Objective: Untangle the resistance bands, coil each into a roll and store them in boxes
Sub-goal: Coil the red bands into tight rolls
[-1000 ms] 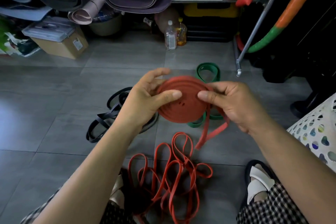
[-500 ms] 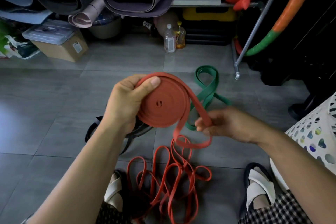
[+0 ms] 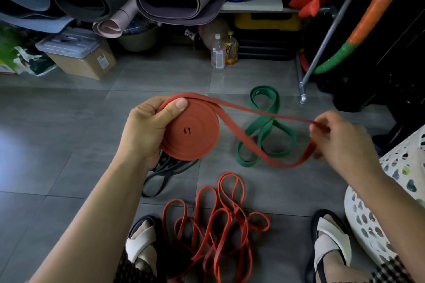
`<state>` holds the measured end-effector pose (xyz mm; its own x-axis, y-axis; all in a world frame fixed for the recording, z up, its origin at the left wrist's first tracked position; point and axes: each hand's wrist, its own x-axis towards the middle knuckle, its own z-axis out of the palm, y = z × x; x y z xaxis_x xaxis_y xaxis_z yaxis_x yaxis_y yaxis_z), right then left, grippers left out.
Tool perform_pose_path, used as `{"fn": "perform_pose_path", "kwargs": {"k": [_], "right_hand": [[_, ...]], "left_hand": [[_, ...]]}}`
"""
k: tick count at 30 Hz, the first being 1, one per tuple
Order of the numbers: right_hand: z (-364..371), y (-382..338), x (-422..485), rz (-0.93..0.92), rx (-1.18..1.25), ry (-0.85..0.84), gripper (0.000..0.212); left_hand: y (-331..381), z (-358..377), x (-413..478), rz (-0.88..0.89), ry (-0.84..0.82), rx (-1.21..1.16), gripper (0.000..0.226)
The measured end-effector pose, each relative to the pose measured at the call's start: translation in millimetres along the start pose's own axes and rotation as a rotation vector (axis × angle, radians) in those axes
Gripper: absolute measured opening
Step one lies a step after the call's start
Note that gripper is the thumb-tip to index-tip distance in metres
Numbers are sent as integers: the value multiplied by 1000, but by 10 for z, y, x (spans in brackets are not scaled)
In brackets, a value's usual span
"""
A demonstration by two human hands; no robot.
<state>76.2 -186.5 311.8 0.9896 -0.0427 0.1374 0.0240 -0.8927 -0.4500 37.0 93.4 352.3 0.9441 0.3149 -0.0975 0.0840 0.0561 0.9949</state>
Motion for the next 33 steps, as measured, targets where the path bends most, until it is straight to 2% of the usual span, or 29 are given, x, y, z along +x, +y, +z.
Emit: {"fn": "perform_pose_path", "kwargs": {"k": [1, 2, 5, 6, 7, 8, 9, 10, 12, 13, 15, 18, 21, 23, 27, 33], "right_hand": [[0, -3, -13, 8, -120, -7, 7], [14, -19, -33, 39, -179, -104, 7], [114, -44, -104, 110, -190, -663, 11], [130, -46, -124, 88, -221, -837, 27], [146, -36, -126, 62, -248, -955, 51], [154, -37, -121, 15, -268, -979, 74], [140, -76, -118, -41, -236, -911, 87], [117, -145, -106, -95, -107, -793, 90], [71, -353, -92, -200, 361, -604, 78], [57, -471, -102, -247, 567, -567, 68], [97, -656, -138, -311, 762, -542, 52], [197, -800, -186, -333, 820, -496, 40], [223, -813, -140, -302, 874, -563, 25], [201, -781, -97, -314, 820, -577, 21], [140, -706, -72, -280, 761, -587, 23], [150, -670, -110, -250, 835, -581, 27]], "left_hand": [[0, 17, -6, 10, 6, 20, 3], [6, 27, -9, 23, 15, 43, 3], [23, 29, -9, 114, 34, 209, 4], [29, 36, -16, 142, 15, 265, 6], [28, 53, -25, 168, -15, 319, 8], [26, 75, -38, 191, -51, 382, 9], [13, 97, -50, 216, -89, 453, 10], [-7, 119, -62, 246, -127, 527, 9], [-56, 169, -81, 304, -196, 660, 10], [-81, 188, -88, 322, -219, 702, 14], [-104, 226, -102, 319, -260, 719, 11], [-109, 243, -106, 308, -296, 705, 7], [-120, 229, -101, 254, -303, 661, 6], [-137, 227, -109, 211, -302, 617, 9], [-154, 248, -132, 196, -315, 595, 14], [-154, 307, -147, 159, -329, 541, 10]]}}
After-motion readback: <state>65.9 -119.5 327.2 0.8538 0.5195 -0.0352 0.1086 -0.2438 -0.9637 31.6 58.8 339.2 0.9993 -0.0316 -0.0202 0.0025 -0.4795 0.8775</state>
